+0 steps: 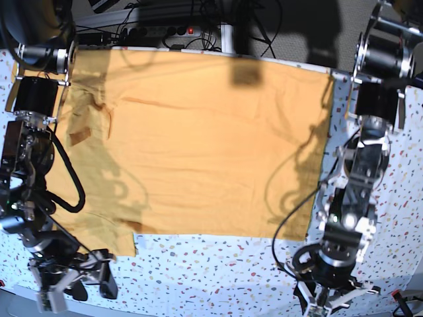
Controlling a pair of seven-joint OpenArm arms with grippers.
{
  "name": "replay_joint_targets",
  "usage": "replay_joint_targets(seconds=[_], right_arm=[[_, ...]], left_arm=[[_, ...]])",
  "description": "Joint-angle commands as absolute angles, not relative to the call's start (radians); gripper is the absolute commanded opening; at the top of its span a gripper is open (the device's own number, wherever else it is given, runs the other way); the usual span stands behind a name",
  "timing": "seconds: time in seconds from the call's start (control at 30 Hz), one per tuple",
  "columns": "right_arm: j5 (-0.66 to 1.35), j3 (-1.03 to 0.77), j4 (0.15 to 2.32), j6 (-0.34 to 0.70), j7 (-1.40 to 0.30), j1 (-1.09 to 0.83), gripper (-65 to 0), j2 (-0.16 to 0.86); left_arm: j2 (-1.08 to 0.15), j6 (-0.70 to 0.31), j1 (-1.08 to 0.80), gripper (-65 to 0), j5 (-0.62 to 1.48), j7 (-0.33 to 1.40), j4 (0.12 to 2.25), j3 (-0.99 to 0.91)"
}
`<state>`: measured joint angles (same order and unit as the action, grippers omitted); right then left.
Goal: Fold the T-shirt properly
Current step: 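Move both grippers over to the shirt's hem corners, then grasp the hem corners with the right and left grippers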
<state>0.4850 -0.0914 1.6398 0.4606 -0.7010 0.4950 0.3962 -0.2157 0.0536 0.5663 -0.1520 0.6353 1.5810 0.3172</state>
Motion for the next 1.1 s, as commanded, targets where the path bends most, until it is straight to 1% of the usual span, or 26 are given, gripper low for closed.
replay_joint_targets(seconds=[0.0, 0.13, 0.3, 0.47, 0.57, 0.63, 0.7, 0.8, 0.9, 0.97, 1.07], right_arm=[[0.472, -0.073, 1.653, 0.464, -0.678, 0.527, -27.1, 0.409], [0.445, 0.003, 1.616, 0.464, -0.679, 0.535, -27.1, 0.406], [0.444, 0.014, 1.564, 0.464, -0.682, 0.537, -27.1, 0.373], [0.377, 0.014, 1.541, 0.464, -0.717, 0.538, -27.1, 0.343], [0.370, 0.014, 1.541, 0.464, -0.770, 0.537, -27.1, 0.335], [0.370, 0.014, 1.541, 0.464, -0.809, 0.537, -27.1, 0.335], [0.370, 0.014, 1.541, 0.464, -0.857, 0.537, -27.1, 0.335], [0.369, 0.014, 1.541, 0.464, -0.952, 0.535, -27.1, 0.335], [0.369, 0.014, 1.541, 0.464, -1.047, 0.531, -27.1, 0.335], [0.369, 0.014, 1.541, 0.464, -1.080, 0.529, -27.1, 0.336], [0.369, 0.014, 1.541, 0.465, -1.090, 0.529, -27.1, 0.336]], left_arm=[[-0.217, 0.064, 0.629, -49.3, -0.136, 0.612, 1.547, 0.313], [-0.217, 0.047, 0.759, -49.3, -0.094, 0.611, 1.318, 0.313], [-0.220, -0.004, 0.923, -49.3, -0.047, 0.607, 0.999, 0.313], [-0.229, -0.107, 1.045, -49.3, 0.109, 0.561, 0.691, 0.313], [-0.239, -0.199, 1.080, -49.3, 0.242, 0.529, 0.522, 0.313], [-0.244, -0.239, 1.082, -49.3, 0.315, 0.521, 0.427, 0.313], [-0.249, -0.271, 1.069, -49.3, 0.379, 0.508, 0.354, 0.313], [-0.253, -0.274, 1.038, -48.4, 0.438, 0.463, 0.286, 0.313], [-0.256, -0.278, 0.996, -44.4, 0.463, 0.438, 0.281, 0.313], [-0.254, -0.281, 0.974, -41.7, 0.487, 0.428, 0.281, 0.313], [-0.247, -0.281, 0.939, -41.5, 0.499, 0.411, 0.281, 0.313]])
